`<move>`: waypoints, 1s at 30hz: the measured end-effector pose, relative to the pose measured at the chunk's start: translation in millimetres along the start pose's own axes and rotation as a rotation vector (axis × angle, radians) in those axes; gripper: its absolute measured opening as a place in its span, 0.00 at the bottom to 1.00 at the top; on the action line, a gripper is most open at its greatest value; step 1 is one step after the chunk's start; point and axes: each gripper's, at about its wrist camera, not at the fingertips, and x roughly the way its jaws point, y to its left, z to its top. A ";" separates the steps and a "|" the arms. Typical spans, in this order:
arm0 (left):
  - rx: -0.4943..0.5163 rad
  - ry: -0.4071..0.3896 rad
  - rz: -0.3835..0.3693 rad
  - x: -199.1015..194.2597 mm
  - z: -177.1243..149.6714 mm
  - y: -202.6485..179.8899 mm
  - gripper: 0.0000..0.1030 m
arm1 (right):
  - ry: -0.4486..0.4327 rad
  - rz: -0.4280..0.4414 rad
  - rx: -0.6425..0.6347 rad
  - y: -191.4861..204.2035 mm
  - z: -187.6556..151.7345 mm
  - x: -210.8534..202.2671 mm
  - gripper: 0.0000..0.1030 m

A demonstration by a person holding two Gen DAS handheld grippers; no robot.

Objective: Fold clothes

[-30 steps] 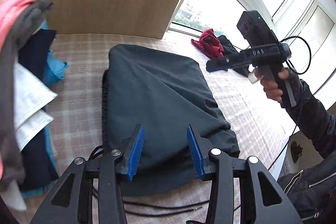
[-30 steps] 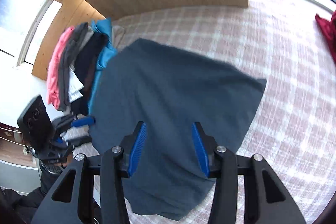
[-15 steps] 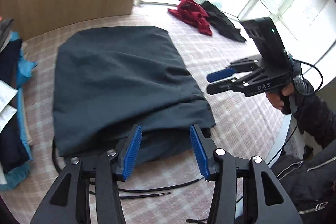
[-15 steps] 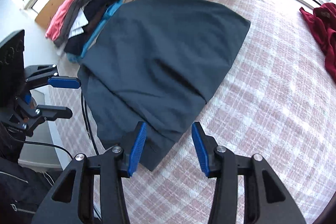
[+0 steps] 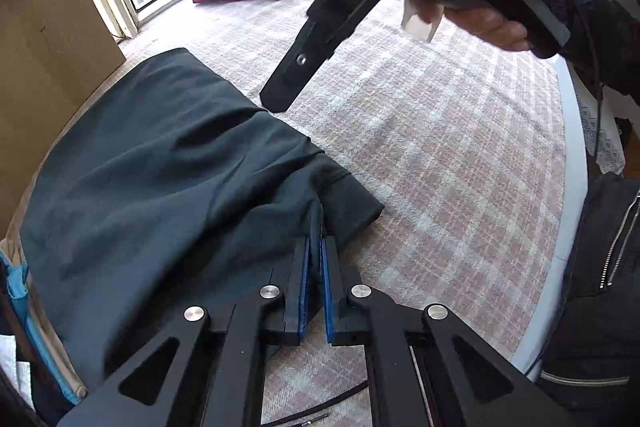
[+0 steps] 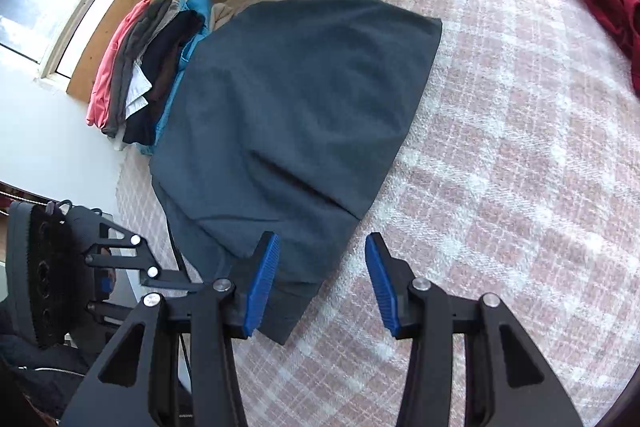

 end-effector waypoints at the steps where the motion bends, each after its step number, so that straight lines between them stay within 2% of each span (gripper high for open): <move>1: -0.002 -0.011 -0.020 -6.2 -0.7 -1.1 0.05 | 0.001 0.005 0.013 -2.0 1.6 5.8 0.43; 5: 0.026 -0.016 -0.066 -24.0 -7.3 -9.9 0.05 | -0.006 0.034 0.060 -10.5 7.9 22.1 0.43; 9: 0.020 0.032 -0.073 -17.1 -22.7 -13.4 0.05 | -0.021 -0.051 0.058 -11.4 10.6 13.1 0.42; 11: -0.001 0.036 -0.078 -15.2 -29.8 -14.3 0.05 | -0.033 -0.063 0.054 -13.0 7.0 4.0 0.42; 14: -0.050 0.006 -0.092 -21.8 -37.9 -12.0 0.05 | -0.021 0.000 0.080 -16.4 -1.6 -3.6 0.43; 17: -0.106 -0.012 -0.054 -34.3 -37.0 -1.4 0.06 | -0.017 0.079 0.115 -15.9 -16.9 -6.6 0.43; 21: -0.103 -0.016 -0.032 -54.7 -29.5 2.5 0.12 | -0.039 0.093 0.063 1.4 -62.2 -10.3 0.43; 24: -0.061 -0.005 -0.014 -66.9 -21.7 5.8 0.22 | -0.024 0.007 -0.024 24.5 -99.9 -1.1 0.43; 26: -0.046 0.040 0.023 -63.3 -13.5 21.2 0.27 | -0.030 -0.089 -0.111 43.4 -113.2 9.2 0.43; 27: -0.053 0.062 0.032 -59.6 -8.7 31.3 0.29 | -0.047 -0.130 -0.158 52.5 -115.7 13.6 0.43; 30: -0.154 0.086 -0.030 -48.5 7.0 76.1 0.32 | -0.103 -0.205 -0.261 72.3 -118.2 22.1 0.43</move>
